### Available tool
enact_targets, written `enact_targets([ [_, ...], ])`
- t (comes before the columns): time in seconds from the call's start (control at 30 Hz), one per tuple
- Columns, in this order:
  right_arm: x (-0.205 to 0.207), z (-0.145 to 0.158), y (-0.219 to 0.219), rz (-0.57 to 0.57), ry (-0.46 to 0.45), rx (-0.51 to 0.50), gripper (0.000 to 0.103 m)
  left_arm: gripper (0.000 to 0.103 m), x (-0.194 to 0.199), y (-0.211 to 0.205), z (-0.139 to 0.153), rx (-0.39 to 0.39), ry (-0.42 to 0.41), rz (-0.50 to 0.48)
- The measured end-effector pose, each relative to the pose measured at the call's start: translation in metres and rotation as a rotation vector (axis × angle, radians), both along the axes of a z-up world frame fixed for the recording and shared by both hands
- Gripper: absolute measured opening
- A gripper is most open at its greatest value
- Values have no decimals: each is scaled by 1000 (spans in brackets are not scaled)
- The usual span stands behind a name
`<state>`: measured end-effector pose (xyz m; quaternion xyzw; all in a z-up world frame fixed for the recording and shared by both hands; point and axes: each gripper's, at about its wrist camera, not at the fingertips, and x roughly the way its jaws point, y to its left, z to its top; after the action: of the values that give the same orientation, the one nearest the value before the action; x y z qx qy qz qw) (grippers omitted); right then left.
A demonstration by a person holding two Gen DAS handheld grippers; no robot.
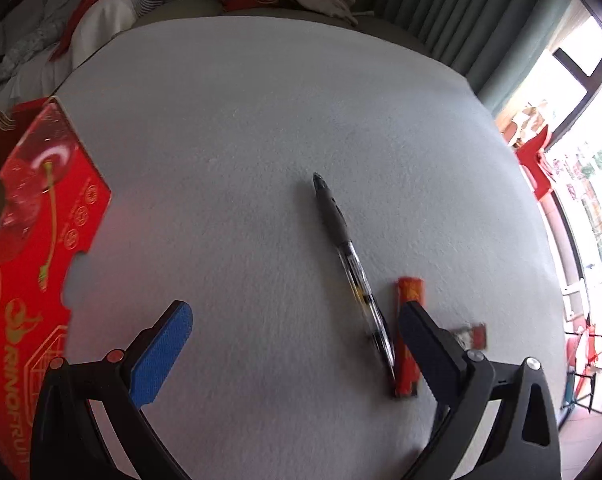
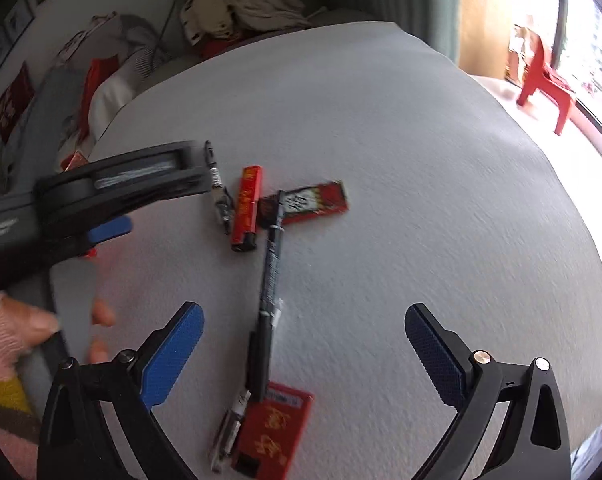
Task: Organize rigid objects
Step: 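Grasp the black marker with the right tool while the left tool grasps the clear black gel pen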
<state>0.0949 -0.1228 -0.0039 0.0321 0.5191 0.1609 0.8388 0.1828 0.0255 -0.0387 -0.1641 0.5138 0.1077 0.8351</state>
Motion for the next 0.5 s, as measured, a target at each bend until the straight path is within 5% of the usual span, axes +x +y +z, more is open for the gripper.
enact_targets([
  [0.1, 6, -6, 15, 38, -7, -22, 101, 103, 11, -1, -9, 25, 10, 21],
  [0.17, 9, -9, 22, 66, -8, -28, 87, 103, 15, -2, -10, 56, 8, 18],
  [0.23, 12, -16, 30, 106, 21, -8, 56, 103, 20, -3, -12, 95, 21, 12],
  [0.37, 8, -16, 46, 153, -21, -106, 50, 103, 23, -8, -16, 153, 24, -11],
  [0.43, 3, -15, 49, 180, -60, -191, 25, 103, 25, -9, -16, 153, 31, -6],
  [0.5, 1, -15, 38, 192, -60, -196, 18, 103, 24, -8, -15, 147, 40, 1],
])
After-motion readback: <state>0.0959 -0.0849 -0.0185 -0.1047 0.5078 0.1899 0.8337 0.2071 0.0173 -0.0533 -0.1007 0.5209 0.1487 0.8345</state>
